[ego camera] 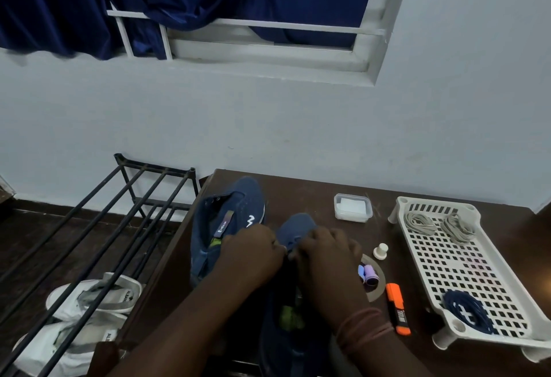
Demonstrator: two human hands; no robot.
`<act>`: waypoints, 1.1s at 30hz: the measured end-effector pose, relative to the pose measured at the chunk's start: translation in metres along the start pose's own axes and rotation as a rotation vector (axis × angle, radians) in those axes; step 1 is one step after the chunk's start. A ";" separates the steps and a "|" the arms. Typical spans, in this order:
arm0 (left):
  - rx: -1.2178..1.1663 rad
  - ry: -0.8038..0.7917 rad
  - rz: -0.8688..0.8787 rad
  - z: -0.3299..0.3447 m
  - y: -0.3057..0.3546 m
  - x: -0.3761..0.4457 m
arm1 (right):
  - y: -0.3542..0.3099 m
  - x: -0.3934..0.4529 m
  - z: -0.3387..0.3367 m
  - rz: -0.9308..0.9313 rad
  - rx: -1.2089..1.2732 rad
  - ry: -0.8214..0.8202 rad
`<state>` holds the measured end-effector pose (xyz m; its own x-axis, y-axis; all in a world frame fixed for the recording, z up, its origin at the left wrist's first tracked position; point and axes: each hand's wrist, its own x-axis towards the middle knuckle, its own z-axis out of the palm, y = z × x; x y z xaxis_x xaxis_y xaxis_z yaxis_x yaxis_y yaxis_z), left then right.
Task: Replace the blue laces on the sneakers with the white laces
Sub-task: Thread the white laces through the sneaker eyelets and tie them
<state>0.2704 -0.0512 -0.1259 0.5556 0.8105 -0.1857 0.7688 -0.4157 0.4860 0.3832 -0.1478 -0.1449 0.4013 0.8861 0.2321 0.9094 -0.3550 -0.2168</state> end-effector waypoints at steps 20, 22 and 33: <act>-0.052 0.063 0.029 0.000 -0.001 0.001 | 0.006 -0.002 -0.011 0.044 0.029 -0.039; -0.111 0.040 0.012 -0.003 -0.004 0.001 | 0.010 0.003 -0.015 0.146 0.409 0.127; -0.126 0.091 0.021 0.005 -0.004 0.003 | 0.039 0.017 -0.063 0.503 1.480 0.402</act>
<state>0.2707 -0.0487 -0.1328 0.5360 0.8384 -0.0992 0.7081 -0.3826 0.5935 0.4324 -0.1649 -0.0892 0.8292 0.5582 0.0276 -0.1194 0.2251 -0.9670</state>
